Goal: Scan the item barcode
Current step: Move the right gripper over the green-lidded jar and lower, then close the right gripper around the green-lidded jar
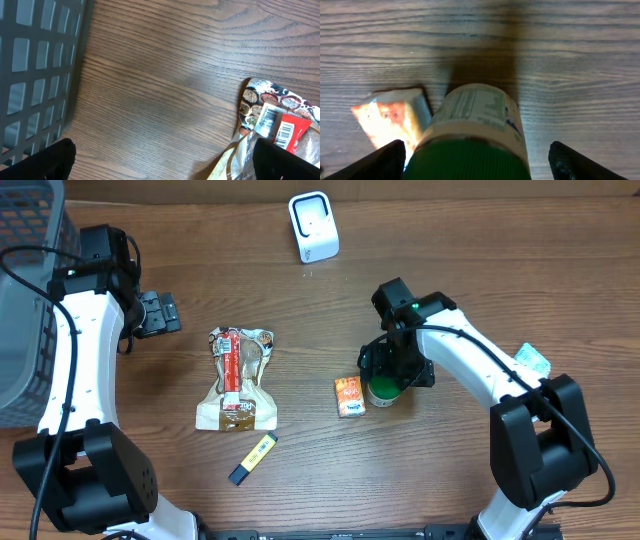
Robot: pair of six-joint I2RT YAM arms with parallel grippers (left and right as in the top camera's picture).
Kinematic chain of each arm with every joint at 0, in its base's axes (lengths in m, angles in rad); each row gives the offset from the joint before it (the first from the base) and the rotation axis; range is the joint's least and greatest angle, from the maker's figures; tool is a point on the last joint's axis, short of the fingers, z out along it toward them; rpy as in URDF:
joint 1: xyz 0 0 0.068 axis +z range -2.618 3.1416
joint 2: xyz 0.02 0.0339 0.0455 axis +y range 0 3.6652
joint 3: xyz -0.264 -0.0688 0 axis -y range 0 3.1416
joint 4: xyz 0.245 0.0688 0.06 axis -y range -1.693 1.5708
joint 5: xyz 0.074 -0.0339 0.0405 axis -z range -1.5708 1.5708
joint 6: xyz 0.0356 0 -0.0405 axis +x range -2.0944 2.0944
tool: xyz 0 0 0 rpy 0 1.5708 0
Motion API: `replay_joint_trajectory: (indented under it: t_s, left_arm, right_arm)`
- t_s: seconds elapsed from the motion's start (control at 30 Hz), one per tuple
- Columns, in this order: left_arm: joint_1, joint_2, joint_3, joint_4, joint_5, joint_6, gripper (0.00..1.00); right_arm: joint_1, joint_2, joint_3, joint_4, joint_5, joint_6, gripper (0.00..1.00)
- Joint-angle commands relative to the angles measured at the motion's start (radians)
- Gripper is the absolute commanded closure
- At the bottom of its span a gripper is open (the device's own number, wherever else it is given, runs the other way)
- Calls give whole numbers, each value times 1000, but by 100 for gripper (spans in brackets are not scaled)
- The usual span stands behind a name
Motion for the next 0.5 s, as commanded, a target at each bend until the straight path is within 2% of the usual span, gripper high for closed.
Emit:
replay_joint_trajectory:
  t_s: [0.0,0.1,0.23,0.47]
  left_arm:
    - [-2,0,2,0,2,18,0]
    - [-2,0,2,0,2,18,0]
    - [-2,0,2,0,2,18,0]
    - [-2,0,2,1,2,18,0]
  right_arm:
    - [4,-26,-39,35,13,8,11]
    - [4,-25,-63,62,16,8,15]
    - [4,-25,-71,65,79,8,27]
    - [4,-25,-71,60,98,9,31]
